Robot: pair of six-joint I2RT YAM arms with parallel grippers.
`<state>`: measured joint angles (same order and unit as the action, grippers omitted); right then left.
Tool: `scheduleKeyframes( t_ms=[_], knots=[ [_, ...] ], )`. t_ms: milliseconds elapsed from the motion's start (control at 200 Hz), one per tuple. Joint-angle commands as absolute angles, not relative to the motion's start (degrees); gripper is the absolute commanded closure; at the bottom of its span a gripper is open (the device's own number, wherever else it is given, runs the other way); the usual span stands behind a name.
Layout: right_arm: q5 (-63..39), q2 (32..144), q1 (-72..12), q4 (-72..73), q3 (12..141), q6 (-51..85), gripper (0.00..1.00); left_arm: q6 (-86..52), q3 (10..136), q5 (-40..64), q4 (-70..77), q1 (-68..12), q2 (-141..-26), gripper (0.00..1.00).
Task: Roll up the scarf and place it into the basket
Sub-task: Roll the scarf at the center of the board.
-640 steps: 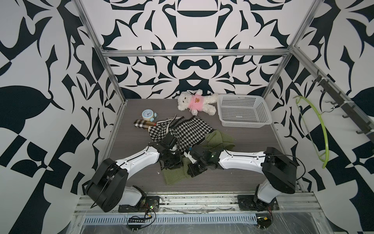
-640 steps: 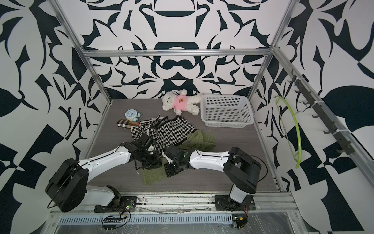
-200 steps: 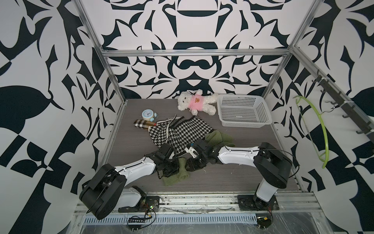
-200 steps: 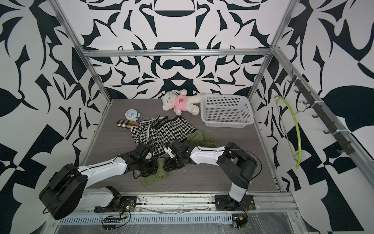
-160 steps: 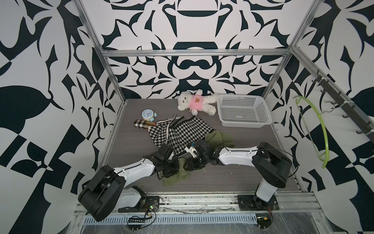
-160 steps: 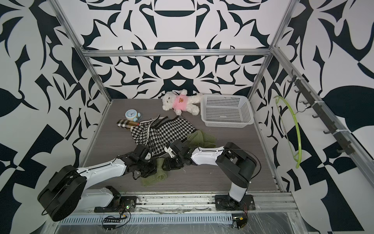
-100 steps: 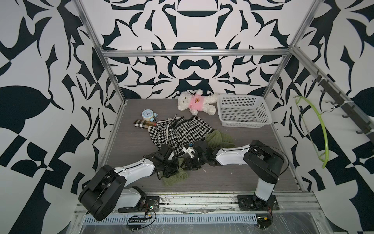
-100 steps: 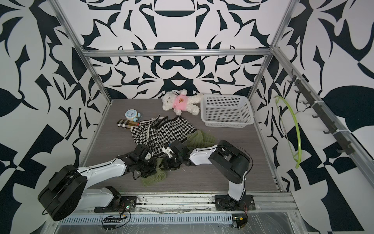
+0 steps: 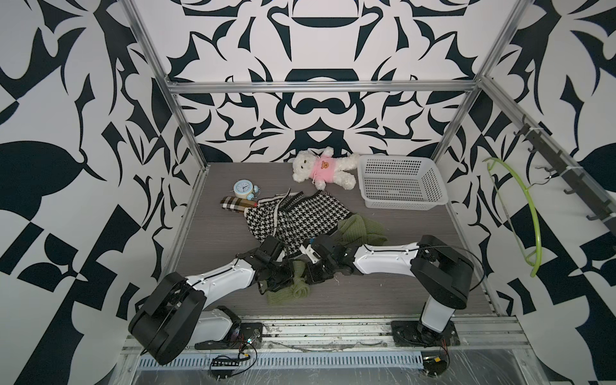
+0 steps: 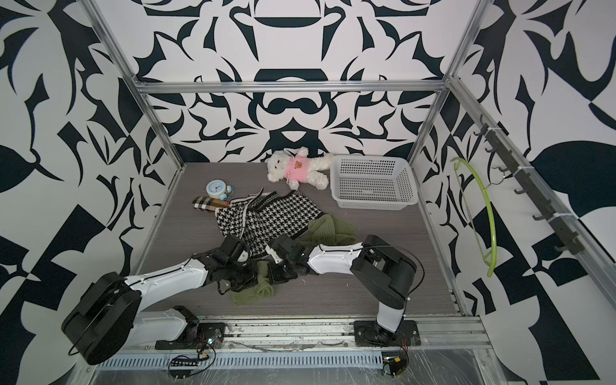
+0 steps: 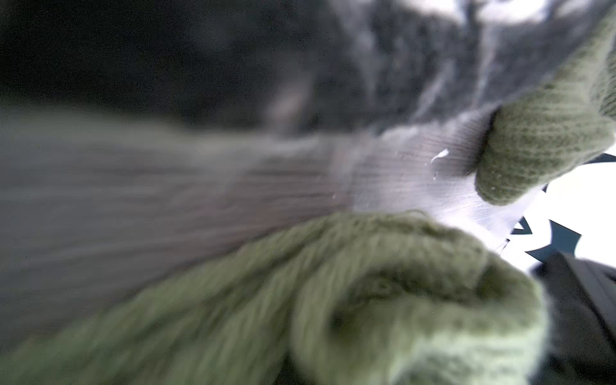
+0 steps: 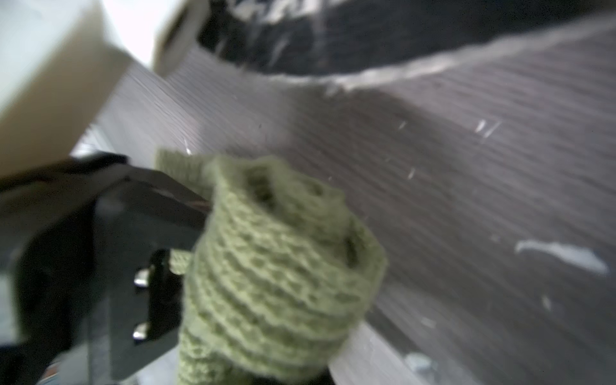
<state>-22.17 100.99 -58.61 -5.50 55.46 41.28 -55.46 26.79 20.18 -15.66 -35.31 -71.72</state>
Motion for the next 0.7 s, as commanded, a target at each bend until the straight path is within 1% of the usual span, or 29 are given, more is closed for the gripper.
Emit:
scheduleKeyframes(
  t_ms=[0,110,245,305,395,490,570,695],
  knots=[
    [-7.99,98.42,-61.03,-23.91,59.56,34.54,1.0,-51.66,28.23,14.07,-26.49,-32.91,-67.1,0.92],
    [-4.58,97.91,-61.39,-25.58,60.2,34.68,1.0,-50.36,30.98,13.18,-32.55,-31.73,-62.83,0.85],
    [-0.32,97.84,-62.34,-28.28,62.02,34.98,1.0,-51.51,32.95,14.36,-34.62,-31.59,-60.35,0.75],
    [0.1,97.7,-62.78,-28.72,62.5,35.09,1.0,-52.11,33.8,15.5,-34.83,-31.57,-59.97,0.71],
    [0.24,97.54,-63.23,-28.97,63.18,35.42,1.0,-54.63,33.24,18.73,-29.8,-31.7,-59.0,0.67],
    [0.22,97.05,-63.59,-28.93,63.92,35.9,1.0,-57.74,32.9,22.33,-22.7,-32.74,-60.29,0.64],
    [-0.16,96.72,-63.63,-28.32,64.15,36.21,1.0,-58.19,34.57,21.55,-21.13,-35.67,-63.07,0.62],
    [-0.31,96.79,-63.79,-28.31,64.6,36.34,1.0,-60.1,34.86,20.79,-16.61,-39.37,-67.76,0.62]
  ],
)
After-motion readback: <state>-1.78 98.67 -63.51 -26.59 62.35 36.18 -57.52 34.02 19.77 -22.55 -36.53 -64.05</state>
